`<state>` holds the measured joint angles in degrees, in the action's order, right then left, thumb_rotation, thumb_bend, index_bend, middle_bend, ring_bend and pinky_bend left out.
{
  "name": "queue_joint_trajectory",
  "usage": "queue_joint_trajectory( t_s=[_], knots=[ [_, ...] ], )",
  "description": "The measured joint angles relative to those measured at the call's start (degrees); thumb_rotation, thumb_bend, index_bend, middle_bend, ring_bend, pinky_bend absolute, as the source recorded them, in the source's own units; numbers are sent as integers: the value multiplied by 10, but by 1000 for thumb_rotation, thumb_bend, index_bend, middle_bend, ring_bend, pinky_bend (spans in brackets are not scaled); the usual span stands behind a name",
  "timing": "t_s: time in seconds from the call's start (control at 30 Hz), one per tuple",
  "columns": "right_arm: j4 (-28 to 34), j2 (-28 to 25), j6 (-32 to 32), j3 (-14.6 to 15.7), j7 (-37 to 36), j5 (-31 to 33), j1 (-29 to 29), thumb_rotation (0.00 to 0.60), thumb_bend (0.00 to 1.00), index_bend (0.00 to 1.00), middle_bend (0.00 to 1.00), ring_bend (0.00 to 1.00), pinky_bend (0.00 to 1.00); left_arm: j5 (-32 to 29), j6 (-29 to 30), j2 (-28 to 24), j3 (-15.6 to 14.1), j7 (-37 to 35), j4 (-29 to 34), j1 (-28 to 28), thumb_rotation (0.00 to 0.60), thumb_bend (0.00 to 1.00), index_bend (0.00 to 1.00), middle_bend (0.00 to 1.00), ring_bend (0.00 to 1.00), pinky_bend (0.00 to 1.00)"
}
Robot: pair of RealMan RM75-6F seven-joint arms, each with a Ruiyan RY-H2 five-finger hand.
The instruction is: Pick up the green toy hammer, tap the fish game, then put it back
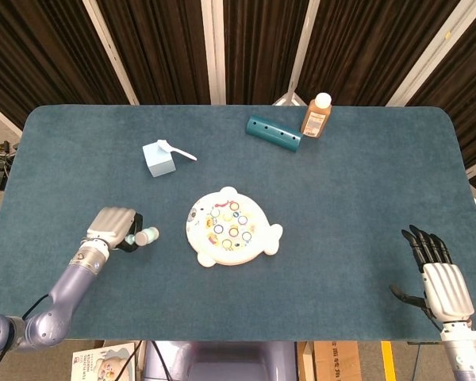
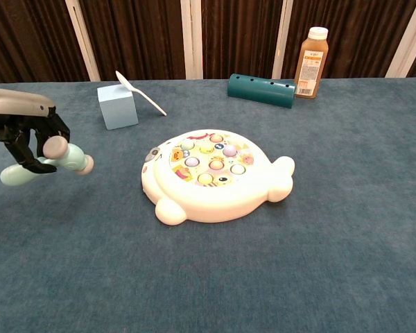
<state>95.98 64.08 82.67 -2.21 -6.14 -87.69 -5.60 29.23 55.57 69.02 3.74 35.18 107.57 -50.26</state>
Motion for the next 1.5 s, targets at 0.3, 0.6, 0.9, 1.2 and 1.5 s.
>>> queue_joint_trajectory(
  t_s=[0.3,0.6,0.9,1.2,1.5],
  knots=[
    [-1,0,1,0,1,-1,0,600,185,0,0,0,0,43,-6,31,-17,-22,-49,15,600,674,638,565,426,510],
    [-2,0,-1,0,0,1,0,600,185,0,0,0,0,46,-16,56,-26,-18,-79,12,600,674,634,564,426,510],
    [-2,0,-1,0,0,0,0,600,185,0,0,0,0,43,-45,54,-32,-26,-90,7,600,673,620,560,424,504],
    [-2,1,-1,0,1,0,0,600,185,0,0,0,0,44,-52,62,-39,-31,-111,6,600,637,586,533,402,499],
    [-2,0,-1,1,0,-1,0,600,185,0,0,0,0,37,-43,66,-42,-25,-119,5,600,607,564,498,374,475]
  ],
)
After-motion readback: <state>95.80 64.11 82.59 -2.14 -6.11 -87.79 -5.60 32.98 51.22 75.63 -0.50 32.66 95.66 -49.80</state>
